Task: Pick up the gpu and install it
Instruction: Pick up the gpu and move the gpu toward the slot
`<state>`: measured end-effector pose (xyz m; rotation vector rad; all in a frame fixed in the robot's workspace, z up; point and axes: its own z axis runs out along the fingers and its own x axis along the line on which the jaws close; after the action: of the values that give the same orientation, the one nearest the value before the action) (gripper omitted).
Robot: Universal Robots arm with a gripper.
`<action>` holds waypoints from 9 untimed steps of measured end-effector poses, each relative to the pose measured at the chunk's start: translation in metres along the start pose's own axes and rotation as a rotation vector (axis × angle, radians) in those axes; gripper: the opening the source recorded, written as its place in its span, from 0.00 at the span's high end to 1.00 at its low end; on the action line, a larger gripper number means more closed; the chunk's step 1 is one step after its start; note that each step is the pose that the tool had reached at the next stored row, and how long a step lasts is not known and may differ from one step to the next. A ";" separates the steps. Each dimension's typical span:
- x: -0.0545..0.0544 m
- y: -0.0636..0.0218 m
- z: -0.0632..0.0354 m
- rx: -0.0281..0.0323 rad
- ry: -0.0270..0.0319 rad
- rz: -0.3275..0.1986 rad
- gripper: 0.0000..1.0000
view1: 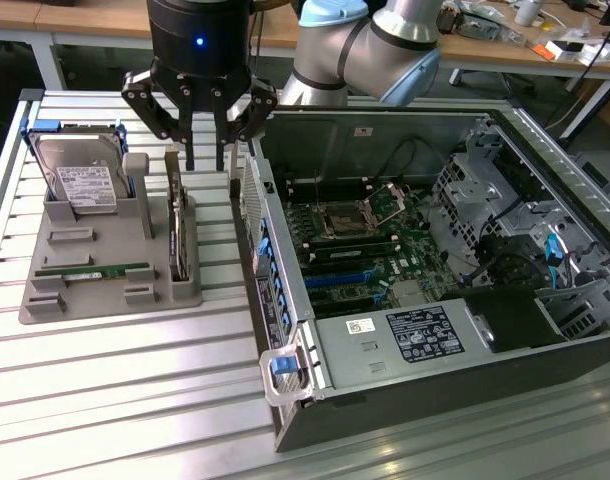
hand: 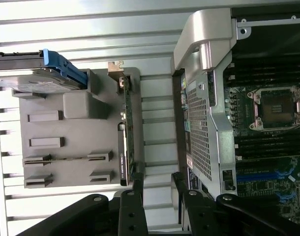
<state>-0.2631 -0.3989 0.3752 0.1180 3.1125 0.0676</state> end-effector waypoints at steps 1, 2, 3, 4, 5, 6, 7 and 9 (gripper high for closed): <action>0.000 0.0000 0.0003 0.0000 0.0000 0.000 0.64; 0.000 0.0000 0.0005 0.0000 0.0000 0.000 0.64; 0.000 -0.0001 0.0014 0.0000 0.0000 0.000 0.64; 0.000 -0.0001 0.0021 0.0000 0.0000 0.000 0.64; 0.000 -0.0001 0.0023 0.0000 0.0000 0.000 0.64; 0.000 -0.0001 0.0025 0.0000 0.0000 0.000 0.64; 0.000 -0.0001 0.0027 0.0000 0.0000 0.000 0.64; 0.000 -0.0001 0.0030 0.0000 0.0000 0.000 0.64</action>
<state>-0.2632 -0.3990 0.3722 0.1180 3.1125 0.0676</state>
